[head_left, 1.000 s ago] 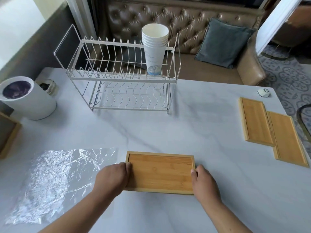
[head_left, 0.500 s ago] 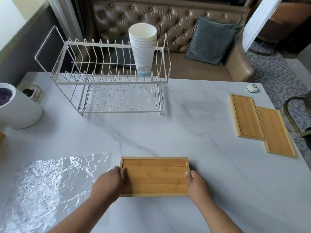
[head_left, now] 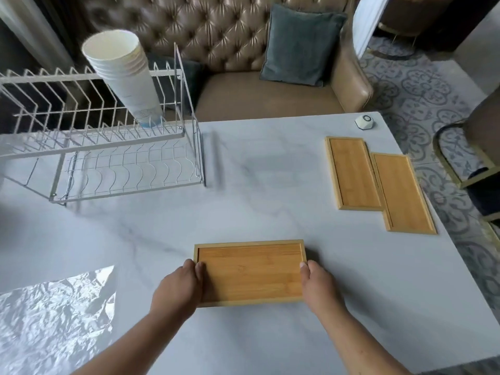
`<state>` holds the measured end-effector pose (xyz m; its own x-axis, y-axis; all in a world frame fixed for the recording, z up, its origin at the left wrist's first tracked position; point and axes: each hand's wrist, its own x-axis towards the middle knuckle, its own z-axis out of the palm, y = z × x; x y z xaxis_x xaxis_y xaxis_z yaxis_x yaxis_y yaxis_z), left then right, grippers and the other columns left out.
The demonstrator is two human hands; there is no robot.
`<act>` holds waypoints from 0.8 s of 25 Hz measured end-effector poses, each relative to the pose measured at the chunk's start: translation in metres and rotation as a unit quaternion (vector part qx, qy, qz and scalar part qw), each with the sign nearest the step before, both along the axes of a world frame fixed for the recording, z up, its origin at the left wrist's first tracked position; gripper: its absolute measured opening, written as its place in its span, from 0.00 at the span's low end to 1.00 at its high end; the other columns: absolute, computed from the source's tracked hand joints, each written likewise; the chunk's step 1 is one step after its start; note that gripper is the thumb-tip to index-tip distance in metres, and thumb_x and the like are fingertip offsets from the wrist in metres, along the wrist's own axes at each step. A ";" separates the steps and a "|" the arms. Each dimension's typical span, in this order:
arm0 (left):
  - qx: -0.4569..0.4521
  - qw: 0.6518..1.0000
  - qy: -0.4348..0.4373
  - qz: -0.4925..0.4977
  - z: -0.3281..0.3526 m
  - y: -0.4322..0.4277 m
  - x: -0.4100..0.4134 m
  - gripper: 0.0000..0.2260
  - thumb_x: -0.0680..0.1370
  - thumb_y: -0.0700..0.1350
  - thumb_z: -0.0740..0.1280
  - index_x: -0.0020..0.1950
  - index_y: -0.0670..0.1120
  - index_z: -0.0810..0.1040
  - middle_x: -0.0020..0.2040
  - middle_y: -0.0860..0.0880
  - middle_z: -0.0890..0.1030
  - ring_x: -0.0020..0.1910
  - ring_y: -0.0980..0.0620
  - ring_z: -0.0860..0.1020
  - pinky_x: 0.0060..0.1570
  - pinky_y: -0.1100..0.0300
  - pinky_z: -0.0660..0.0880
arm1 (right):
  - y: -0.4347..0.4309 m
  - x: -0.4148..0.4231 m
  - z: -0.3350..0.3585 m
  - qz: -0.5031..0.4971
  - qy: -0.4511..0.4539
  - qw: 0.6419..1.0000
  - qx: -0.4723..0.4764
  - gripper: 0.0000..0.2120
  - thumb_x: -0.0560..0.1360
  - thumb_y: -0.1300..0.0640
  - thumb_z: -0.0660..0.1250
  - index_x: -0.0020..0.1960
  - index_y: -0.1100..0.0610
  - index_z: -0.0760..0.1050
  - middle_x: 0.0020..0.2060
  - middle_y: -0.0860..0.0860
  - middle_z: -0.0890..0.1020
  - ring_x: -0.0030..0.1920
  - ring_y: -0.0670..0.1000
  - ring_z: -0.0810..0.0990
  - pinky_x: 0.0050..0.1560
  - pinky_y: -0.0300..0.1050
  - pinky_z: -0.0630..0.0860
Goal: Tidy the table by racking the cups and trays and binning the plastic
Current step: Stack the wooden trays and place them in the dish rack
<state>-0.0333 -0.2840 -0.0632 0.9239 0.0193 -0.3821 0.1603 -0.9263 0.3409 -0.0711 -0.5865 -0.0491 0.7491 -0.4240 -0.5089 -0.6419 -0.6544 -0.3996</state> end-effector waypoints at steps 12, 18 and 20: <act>0.087 0.995 0.051 0.009 0.008 -0.145 0.050 0.18 0.82 0.61 0.52 0.41 0.50 0.69 0.36 0.50 0.78 0.37 0.43 0.78 0.40 0.49 0.78 | -0.161 0.034 -0.005 0.060 0.004 0.998 0.024 0.19 0.84 0.42 0.55 0.38 0.51 0.62 0.31 0.47 0.75 0.32 0.52 0.73 0.31 0.48 0.66; 0.100 0.987 -0.120 -0.043 0.022 -0.215 0.138 0.24 0.78 0.65 0.63 0.63 0.48 0.76 0.61 0.44 0.81 0.60 0.38 0.78 0.55 0.44 0.77 | -0.207 0.067 -0.014 -0.040 -0.047 0.989 0.135 0.19 0.81 0.42 0.61 0.64 0.53 0.77 0.59 0.48 0.83 0.60 0.52 0.82 0.55 0.46 0.77; 0.075 0.981 -0.114 -0.136 0.018 -0.279 0.194 0.26 0.79 0.63 0.65 0.69 0.47 0.74 0.68 0.44 0.79 0.66 0.39 0.75 0.59 0.43 0.76 | -0.217 0.082 -0.019 -0.083 -0.040 0.980 0.177 0.19 0.82 0.45 0.62 0.68 0.53 0.74 0.63 0.50 0.81 0.63 0.54 0.80 0.54 0.44 0.73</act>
<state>0.1610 -0.5630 -0.0453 0.9641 -0.1990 -0.1759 -0.1637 -0.9668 0.1964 0.0111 -0.8034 -0.0677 0.7290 -0.3499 -0.5883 -0.6843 -0.3548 -0.6371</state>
